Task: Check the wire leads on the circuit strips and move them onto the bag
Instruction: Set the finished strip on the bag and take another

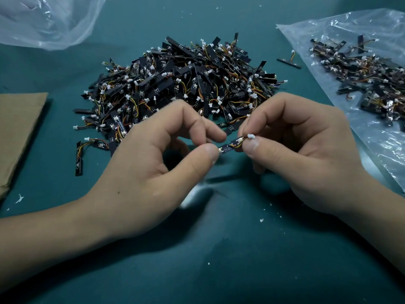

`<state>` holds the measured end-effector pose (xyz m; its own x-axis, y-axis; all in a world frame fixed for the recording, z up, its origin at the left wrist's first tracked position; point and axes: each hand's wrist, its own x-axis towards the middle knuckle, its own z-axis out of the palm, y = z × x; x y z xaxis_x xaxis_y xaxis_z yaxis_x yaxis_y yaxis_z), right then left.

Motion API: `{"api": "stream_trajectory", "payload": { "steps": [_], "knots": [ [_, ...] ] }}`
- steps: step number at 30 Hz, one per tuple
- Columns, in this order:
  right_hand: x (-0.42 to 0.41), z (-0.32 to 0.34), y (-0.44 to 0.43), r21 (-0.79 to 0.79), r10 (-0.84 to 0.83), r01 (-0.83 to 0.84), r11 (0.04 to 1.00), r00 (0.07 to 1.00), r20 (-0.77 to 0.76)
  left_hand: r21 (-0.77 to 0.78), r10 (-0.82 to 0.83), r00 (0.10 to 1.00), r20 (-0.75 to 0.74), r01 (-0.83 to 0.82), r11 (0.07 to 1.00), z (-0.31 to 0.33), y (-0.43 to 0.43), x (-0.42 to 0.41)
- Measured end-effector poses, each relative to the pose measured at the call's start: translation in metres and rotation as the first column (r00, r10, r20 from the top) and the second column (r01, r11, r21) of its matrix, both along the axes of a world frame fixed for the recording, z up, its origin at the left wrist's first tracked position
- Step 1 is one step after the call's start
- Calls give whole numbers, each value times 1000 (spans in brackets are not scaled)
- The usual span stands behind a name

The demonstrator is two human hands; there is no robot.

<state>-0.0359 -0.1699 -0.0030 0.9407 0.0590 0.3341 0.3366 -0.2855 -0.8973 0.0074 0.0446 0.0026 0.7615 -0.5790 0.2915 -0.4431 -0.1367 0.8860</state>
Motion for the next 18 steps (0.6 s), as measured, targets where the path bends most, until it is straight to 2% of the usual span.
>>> {"api": "stream_trajectory", "payload": {
  "steps": [3, 7, 15, 18],
  "knots": [
    [-1, 1, 0, 2, 21, -21, 1000, 1000, 17, 72, 10, 1000, 3, -11, 997, 1, -1, 2],
    [0, 0, 0, 23, 40, -40, 999, 999, 11, 214, -18, 997, 81, 0, 977, 0, -1, 4],
    [0, 0, 0, -75, 132, -135, 988, 990, -42, 152, -66, 996, -55, 73, 986, 2, 2, 5],
    [-1, 0, 0, -96, 140, -145, 985, 989, -50, 177, -49, 999, -21, 52, 983, 1, 2, 4]
  ]
}}
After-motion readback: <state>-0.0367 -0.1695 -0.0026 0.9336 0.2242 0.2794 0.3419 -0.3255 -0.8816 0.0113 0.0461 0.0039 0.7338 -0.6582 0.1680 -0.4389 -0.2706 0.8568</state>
